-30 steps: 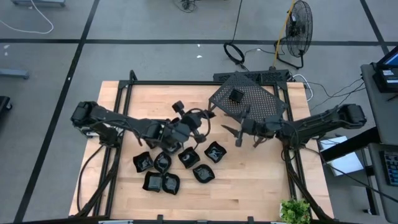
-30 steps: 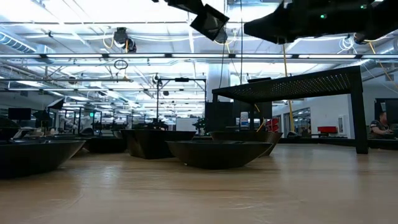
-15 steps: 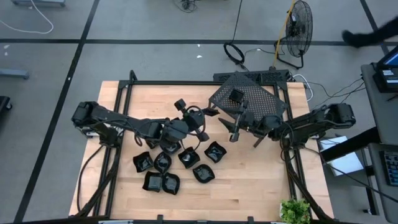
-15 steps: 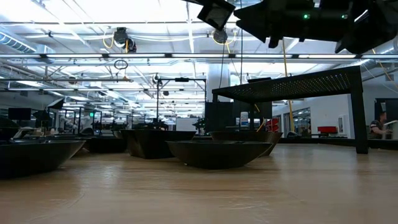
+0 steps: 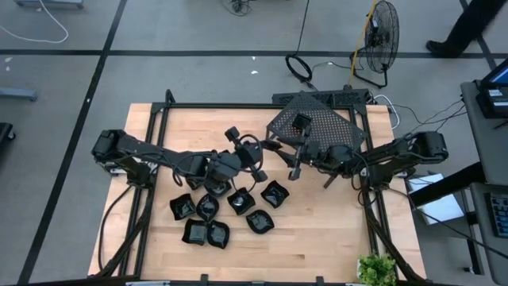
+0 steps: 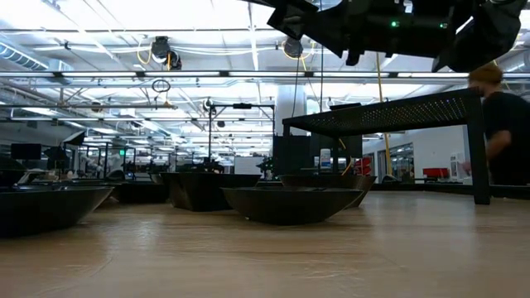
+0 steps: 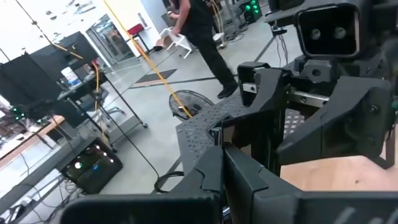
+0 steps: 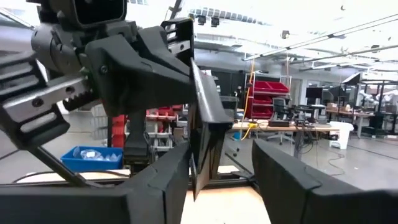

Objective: Pick & Place Mini shaped plates
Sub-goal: Stack the black square plate on the square black plate on the shelf

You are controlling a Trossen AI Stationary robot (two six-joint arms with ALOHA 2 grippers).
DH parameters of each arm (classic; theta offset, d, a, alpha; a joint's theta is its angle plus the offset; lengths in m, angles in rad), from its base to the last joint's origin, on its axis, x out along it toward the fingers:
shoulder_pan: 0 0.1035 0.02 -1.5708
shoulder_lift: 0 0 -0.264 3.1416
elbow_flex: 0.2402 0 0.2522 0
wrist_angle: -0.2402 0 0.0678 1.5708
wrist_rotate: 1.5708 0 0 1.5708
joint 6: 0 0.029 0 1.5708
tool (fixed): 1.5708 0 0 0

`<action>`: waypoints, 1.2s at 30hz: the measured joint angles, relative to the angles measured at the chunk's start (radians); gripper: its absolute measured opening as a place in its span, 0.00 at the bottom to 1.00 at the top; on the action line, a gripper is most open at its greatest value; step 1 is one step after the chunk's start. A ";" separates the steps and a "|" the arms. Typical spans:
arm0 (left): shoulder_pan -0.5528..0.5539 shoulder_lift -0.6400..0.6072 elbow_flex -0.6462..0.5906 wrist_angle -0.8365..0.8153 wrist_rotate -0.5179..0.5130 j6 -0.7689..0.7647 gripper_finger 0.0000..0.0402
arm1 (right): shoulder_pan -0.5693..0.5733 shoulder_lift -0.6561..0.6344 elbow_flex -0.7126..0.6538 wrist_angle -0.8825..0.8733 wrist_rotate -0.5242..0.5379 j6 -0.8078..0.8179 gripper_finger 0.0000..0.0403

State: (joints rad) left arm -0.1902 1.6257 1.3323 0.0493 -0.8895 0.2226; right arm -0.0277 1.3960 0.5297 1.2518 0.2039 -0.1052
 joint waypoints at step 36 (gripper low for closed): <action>-0.071 -0.001 0.001 0.062 0.084 -0.026 0.56 | -0.023 -0.057 0.125 -0.441 0.004 -0.167 0.00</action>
State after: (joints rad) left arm -0.2607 1.6245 1.3331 0.1117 -0.8052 0.1964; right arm -0.0505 1.3390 0.6549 0.8109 0.2077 -0.2720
